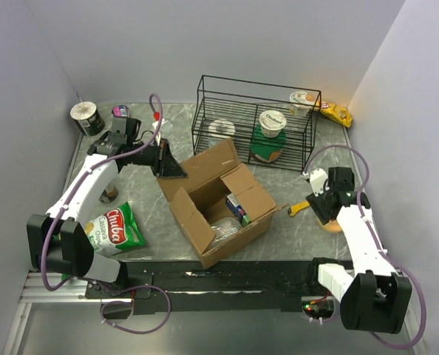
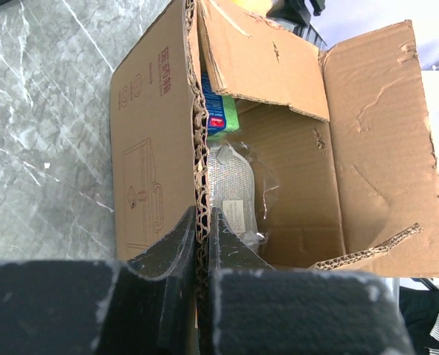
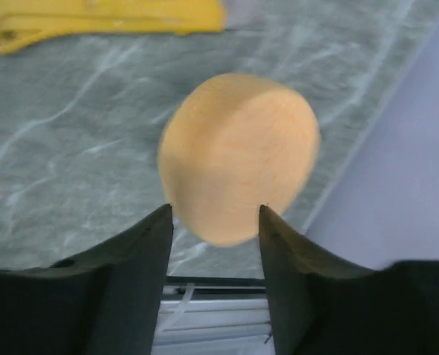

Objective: Unpack the express box

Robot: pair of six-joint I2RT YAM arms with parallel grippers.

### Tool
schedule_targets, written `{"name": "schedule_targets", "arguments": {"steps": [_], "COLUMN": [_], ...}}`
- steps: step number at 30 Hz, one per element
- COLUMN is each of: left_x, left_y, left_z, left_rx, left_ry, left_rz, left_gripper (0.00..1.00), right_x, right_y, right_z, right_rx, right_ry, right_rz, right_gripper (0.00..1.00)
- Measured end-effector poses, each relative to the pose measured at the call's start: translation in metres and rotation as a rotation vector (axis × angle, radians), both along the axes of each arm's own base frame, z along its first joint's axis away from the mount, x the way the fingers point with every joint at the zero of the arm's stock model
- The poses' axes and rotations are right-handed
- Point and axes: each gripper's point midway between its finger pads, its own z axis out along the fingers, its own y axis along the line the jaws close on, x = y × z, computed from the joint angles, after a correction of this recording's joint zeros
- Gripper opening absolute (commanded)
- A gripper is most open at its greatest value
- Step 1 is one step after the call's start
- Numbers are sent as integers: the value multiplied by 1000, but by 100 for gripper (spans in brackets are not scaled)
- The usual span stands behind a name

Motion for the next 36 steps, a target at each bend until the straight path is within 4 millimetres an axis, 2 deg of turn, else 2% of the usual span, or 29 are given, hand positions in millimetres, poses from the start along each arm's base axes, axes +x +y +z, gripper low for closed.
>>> {"name": "schedule_targets", "arguments": {"steps": [2, 4, 5, 7, 8, 10, 11, 13, 15, 16, 18, 20, 21, 24, 26, 27, 30, 36], "left_x": [0, 1, 2, 3, 3, 4, 3, 2, 1, 0, -1, -2, -2, -2, -1, -1, 3, 6], "left_y": [0, 0, 0, -1, -1, -2, -3, -4, -5, -6, -7, -7, -7, -7, -7, -7, -8, -10], "left_z": [2, 4, 5, 7, 8, 10, 10, 11, 11, 11, 12, 12, 12, 13, 12, 13, 14, 12], "left_rx": [-1, -1, -1, -3, -5, -11, -12, -17, -20, -22, -26, -28, -28, -28, -26, -26, -27, -45], "left_ry": [-4, -12, -16, -21, -22, -23, -22, -21, -22, -21, -20, -21, -22, -23, -22, -21, -17, -19], "left_rz": [0, -2, -3, -9, -10, -16, -18, -24, -31, -35, -41, -44, -44, -43, -40, -38, -23, 6], "left_gripper": [1, 1, 1, 1, 1, 1, 1, 1, 1, 1, 1, 1, 1, 1, 1, 1, 1, 1], "right_x": [-3, 7, 18, 42, 49, 48, 43, 34, 29, 28, 20, 13, 7, -17, -41, -50, -70, -100], "right_y": [11, 27, 37, 70, 92, 155, 179, 205, 230, 246, 284, 313, 329, 353, 359, 362, 383, 459], "right_z": [2, 32, 57, 123, 151, 216, 238, 270, 284, 284, 269, 246, 226, 159, 128, 121, 125, 167], "right_rx": [70, 145, 179, 226, 252, 366, 422, 496, 528, 539, 550, 540, 531, 469, 423, 411, 396, 450], "right_ry": [26, -23, -90, -260, -331, -465, -501, -542, -542, -524, -445, -362, -301, -123, -40, -22, -33, -164], "right_rz": [-2, 15, 39, 157, 243, 489, 584, 696, 802, 865, 1011, 1115, 1172, 1302, 1404, 1447, 1605, 1837], "right_gripper": [75, 75, 74, 68, 65, 58, 56, 49, 43, 41, 36, 34, 34, 34, 34, 34, 34, 35]}}
